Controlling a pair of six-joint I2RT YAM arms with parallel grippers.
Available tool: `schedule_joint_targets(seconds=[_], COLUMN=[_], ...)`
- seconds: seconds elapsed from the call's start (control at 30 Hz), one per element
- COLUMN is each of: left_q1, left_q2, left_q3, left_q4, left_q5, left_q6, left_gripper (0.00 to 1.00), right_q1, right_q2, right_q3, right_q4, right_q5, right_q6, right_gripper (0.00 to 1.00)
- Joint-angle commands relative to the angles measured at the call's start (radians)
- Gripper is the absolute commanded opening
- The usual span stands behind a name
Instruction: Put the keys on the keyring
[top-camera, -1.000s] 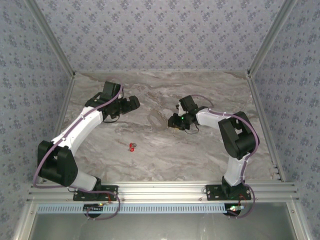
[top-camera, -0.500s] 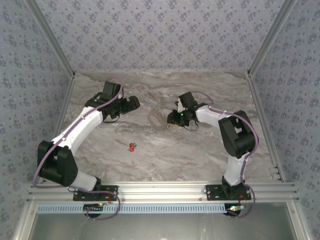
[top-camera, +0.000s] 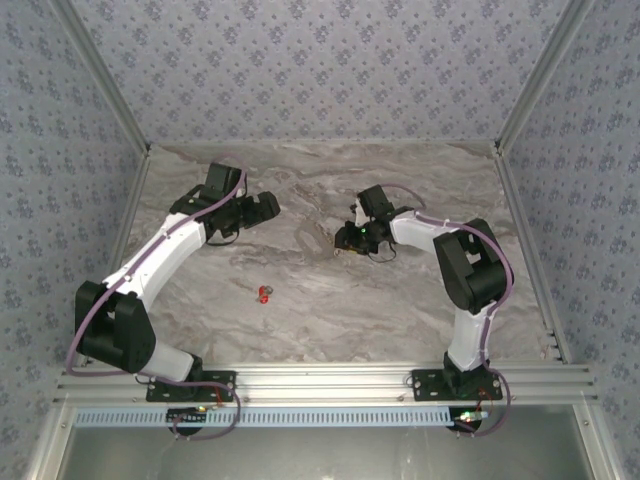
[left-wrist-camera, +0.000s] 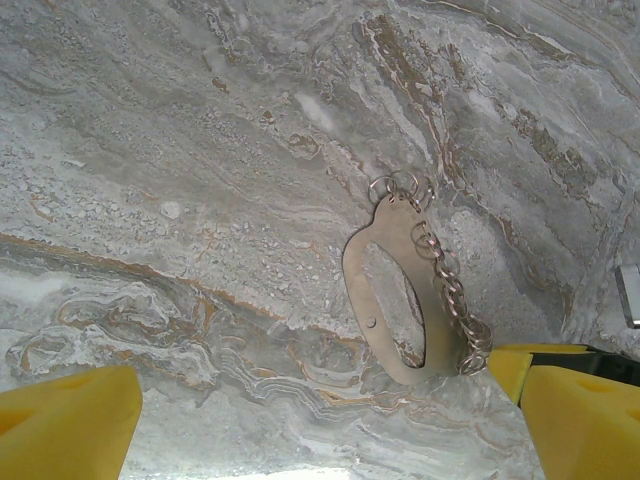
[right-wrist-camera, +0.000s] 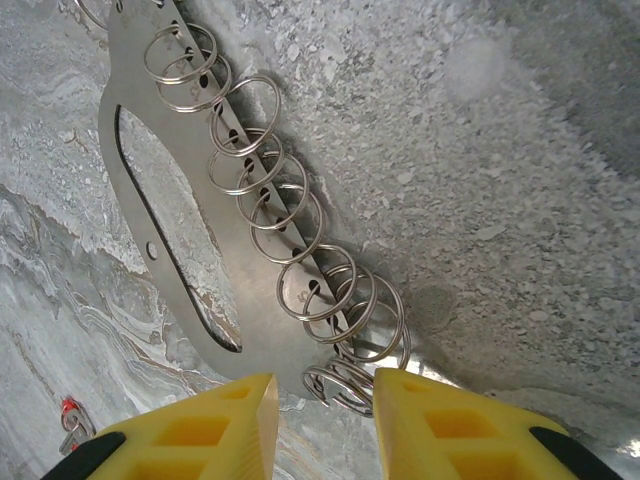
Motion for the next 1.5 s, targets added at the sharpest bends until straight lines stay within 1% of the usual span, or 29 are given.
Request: schedule_joint_targets(seconds=[0.0, 0.47, 0.67, 0.97, 1.3, 1.47], left_q1=[-0.004, -0.003, -0.003, 0.0, 0.003, 0.004], left_q2=[0.004, -0.012, -0.02, -0.035, -0.039, -0.044], left_q3=[0.008, -0.006, -0.016, -0.029, -0.03, -0.035], left_q4=[-0.003, -0.006, -0.005, -0.007, -0.008, -0.008], left_q5=[-0.003, -0.003, -0.004, -0.004, 0.0, 0.001], left_q6=[0.011, 0.016, 0.017, 0.02, 0.024, 0.023], left_gripper=[0.98, 0.98, 0.98, 0.98, 0.98, 0.98], right_q1=[-0.006, 0.029, 0.04, 0.036, 0.041, 0.048], right_q2=[0.032, 0.006, 0.019, 0.006, 0.046, 0.06], right_q3=[-0.016, -0.039, -0.029, -0.032, 0.02, 0.032], right_q4=[-0.013, 0.001, 0.006, -0.014, 0.008, 0.01], right_q5=[0.001, 0.008, 0.02, 0.088, 0.097, 0.088], right_q6=[-0.016, 0.0, 0.011, 0.017, 0.022, 0.025], right_gripper=[0.34, 0.33, 0.33, 0.33, 0.33, 0.3])
